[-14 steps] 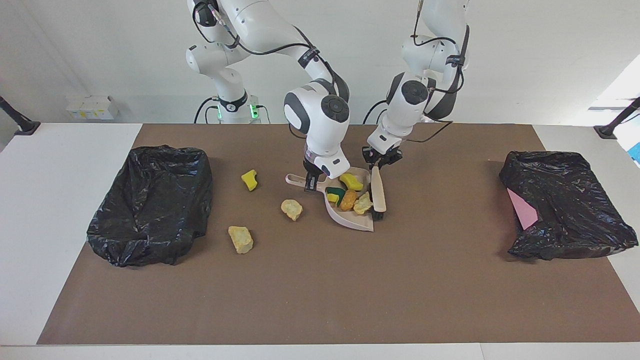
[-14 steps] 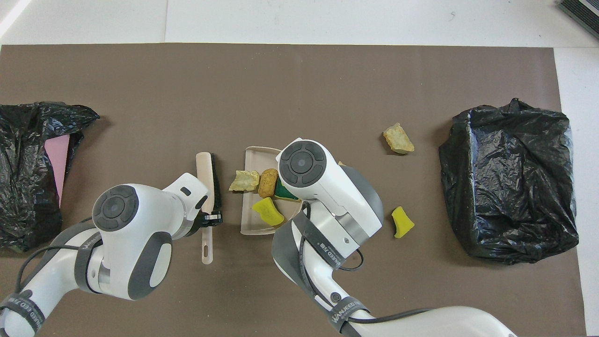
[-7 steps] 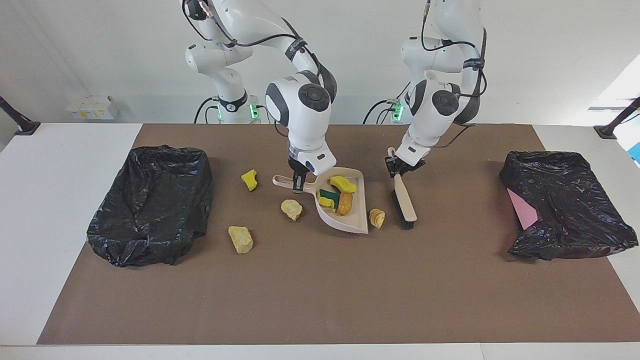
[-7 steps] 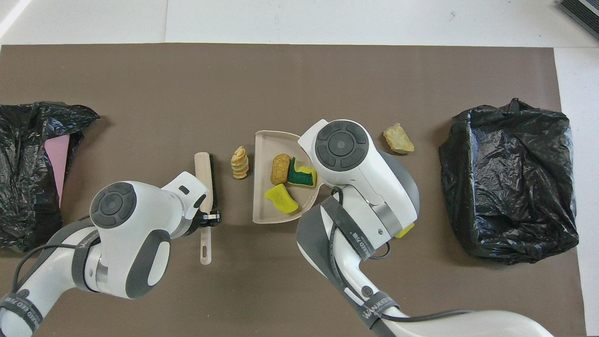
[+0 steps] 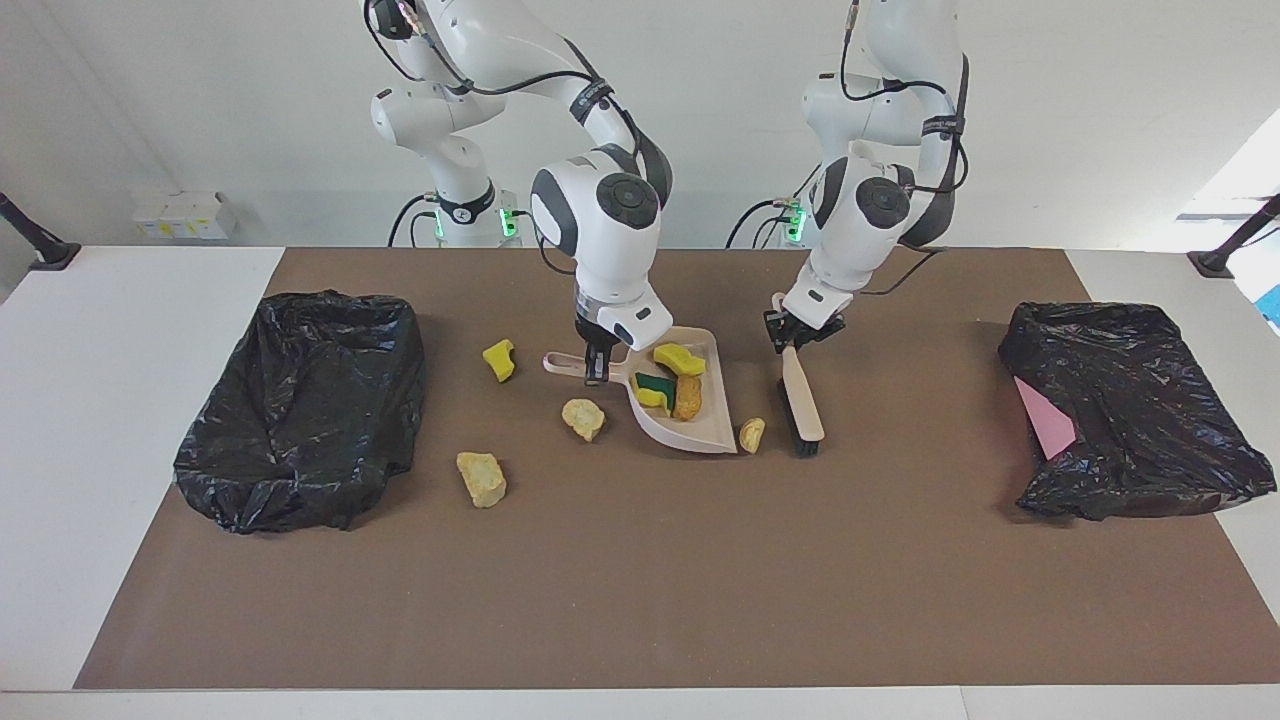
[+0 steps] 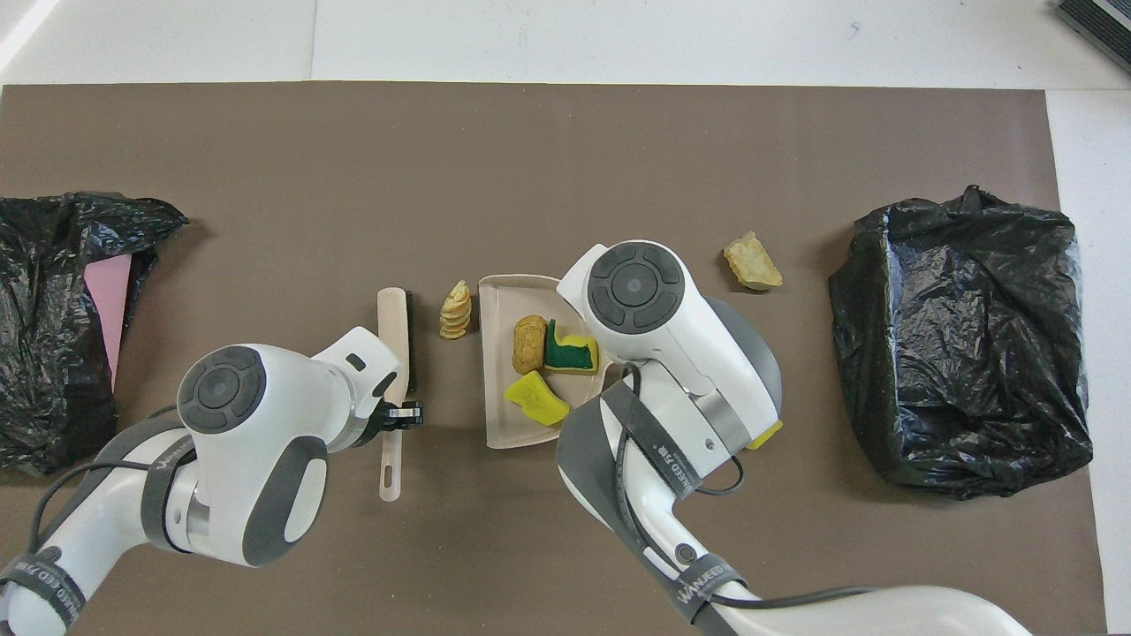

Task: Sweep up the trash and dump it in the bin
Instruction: 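Brush the remaining scraps onto the dustpan with the left gripper, then carry the dustpan over the black bag with the right gripper and tip it, then lift the emptied dustpan away from the bag with the right gripper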

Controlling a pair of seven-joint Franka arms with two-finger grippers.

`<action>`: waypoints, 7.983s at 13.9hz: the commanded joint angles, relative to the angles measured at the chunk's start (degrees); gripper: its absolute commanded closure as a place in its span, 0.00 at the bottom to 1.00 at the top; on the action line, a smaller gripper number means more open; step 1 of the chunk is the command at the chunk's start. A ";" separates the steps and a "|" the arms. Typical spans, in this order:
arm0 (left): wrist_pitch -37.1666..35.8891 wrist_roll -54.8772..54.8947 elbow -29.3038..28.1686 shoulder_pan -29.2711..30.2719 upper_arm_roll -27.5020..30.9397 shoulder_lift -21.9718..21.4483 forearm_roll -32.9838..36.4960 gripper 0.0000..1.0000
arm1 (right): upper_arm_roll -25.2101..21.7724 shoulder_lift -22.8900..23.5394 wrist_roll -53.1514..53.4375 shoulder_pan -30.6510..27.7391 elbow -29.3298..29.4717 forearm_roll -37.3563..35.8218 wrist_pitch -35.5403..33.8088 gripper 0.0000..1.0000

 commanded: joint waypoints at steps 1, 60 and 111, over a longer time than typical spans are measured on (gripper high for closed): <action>-0.89 1.53 0.43 -1.32 0.10 -0.24 0.80 1.00 | 0.36 -1.40 -1.52 -0.02 -3.27 -0.08 2.24 1.00; -13.42 3.53 22.56 12.02 -4.64 4.69 7.04 0.00 | -0.16 -19.49 -41.55 -42.66 -11.62 -34.42 4.80 1.00; -40.79 18.23 45.69 19.94 -1.39 3.54 11.26 0.00 | 7.40 7.10 74.28 -9.80 30.97 -1.14 -26.33 1.00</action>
